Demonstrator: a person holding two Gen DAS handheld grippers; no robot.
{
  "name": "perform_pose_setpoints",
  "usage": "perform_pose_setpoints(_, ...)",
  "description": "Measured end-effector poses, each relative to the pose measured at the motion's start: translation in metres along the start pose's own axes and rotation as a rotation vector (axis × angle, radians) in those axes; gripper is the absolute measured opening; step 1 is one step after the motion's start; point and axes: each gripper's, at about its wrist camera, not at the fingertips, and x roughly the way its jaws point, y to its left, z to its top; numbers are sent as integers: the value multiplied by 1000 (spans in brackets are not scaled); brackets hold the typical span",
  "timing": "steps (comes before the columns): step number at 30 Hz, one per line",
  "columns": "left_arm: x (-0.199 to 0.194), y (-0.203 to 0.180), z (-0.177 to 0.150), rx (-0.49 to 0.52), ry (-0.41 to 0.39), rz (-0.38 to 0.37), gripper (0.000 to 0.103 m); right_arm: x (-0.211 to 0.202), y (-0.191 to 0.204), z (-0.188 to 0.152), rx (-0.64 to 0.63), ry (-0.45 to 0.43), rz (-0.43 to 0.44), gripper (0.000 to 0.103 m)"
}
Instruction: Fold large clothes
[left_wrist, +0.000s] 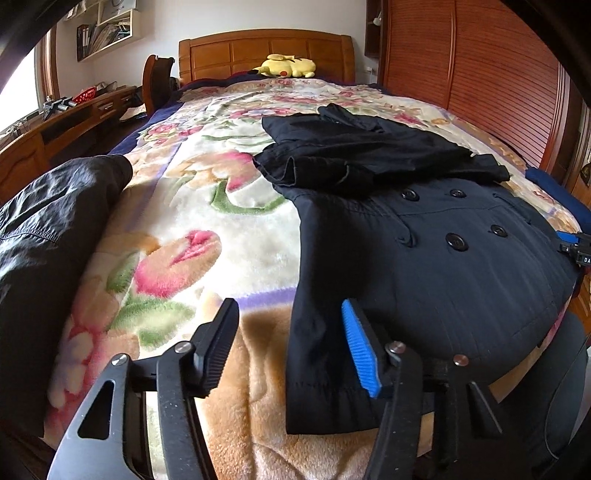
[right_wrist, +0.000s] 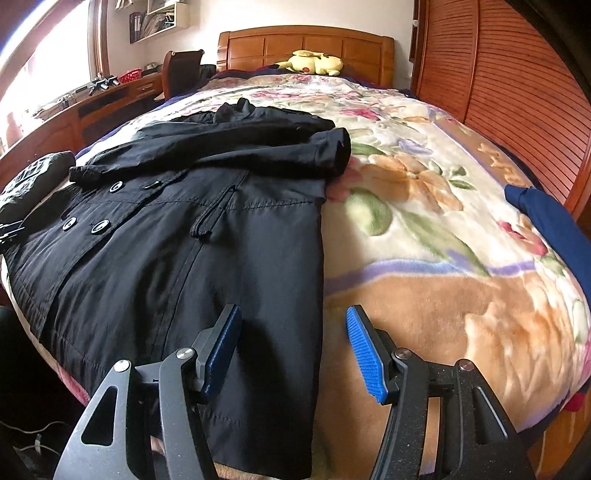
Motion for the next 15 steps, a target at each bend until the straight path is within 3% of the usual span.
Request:
perform_pose_setpoints(3,0,0,-2,-11,-4,-9,55,2,1,0,11,6,17,61)
perform_pose_setpoints(7,0,-1,-5,-19,-12,-12,54,6,6,0,12,13,50,51)
perform_pose_setpoints(12,-3,-4,-7,-13,-21,-25,43,8,13,1,-14,18,70,34)
perform_pose_setpoints(15,-4,-5,-8,-18,-23,-30,41,10,14,1,-16,19,99,24)
